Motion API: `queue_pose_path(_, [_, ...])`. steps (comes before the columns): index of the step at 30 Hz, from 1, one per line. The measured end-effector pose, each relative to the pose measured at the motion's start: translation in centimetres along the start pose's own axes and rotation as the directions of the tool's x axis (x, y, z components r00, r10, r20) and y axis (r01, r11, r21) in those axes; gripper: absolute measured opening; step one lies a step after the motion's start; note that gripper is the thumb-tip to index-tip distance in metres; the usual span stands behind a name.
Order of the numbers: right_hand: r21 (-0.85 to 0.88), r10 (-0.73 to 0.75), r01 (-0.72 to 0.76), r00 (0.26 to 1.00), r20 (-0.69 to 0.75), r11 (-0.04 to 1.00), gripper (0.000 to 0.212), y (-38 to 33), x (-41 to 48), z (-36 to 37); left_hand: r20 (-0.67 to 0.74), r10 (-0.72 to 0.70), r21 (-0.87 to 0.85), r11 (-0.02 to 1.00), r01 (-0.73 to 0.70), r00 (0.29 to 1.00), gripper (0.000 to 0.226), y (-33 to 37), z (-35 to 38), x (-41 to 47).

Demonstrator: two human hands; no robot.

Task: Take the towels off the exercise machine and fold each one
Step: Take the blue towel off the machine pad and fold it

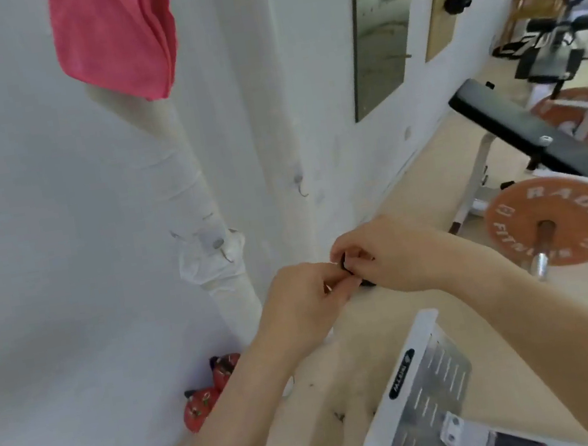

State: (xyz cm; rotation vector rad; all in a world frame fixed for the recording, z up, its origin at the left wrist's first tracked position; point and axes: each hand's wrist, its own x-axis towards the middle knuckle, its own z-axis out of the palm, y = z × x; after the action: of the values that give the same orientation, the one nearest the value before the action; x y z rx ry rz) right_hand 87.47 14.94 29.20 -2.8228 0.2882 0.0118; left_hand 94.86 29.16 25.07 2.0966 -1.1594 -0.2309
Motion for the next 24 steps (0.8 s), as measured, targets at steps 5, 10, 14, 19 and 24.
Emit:
queue_pose_path(5, [0.062,0.214,-0.223,0.969,0.121,0.973,0.032,8.5,-10.3,6.0,0.282,-0.014,0.165,0.986,-0.034,0.959,0.022,2.3,12.2,-3.6])
queue_pose_path(10, [0.19,0.387,-0.438,0.886,0.254,0.879,0.057,17.2,-24.4,11.4,0.494,-0.011,0.221,0.969,-0.113,0.87,0.021,6.9,25.1,-9.3])
queue_pose_path(14, [0.16,0.515,-0.588,0.788,0.339,0.793,0.061,22.9,-35.6,14.3,0.611,0.018,0.119,0.986,-0.114,0.791,0.028,11.7,34.4,-14.8])
queue_pose_path(19, [0.064,0.68,-0.751,0.627,0.379,0.657,0.065,28.8,-47.4,18.6,0.703,0.091,0.006,0.991,-0.134,0.705,0.025,16.8,42.7,-18.3])
queue_pose_path(24, [-0.011,0.84,-0.898,0.406,0.36,0.439,0.067,32.8,-57.2,22.4,0.806,0.117,-0.058,0.991,-0.119,0.58,0.022,20.2,49.3,-20.4])
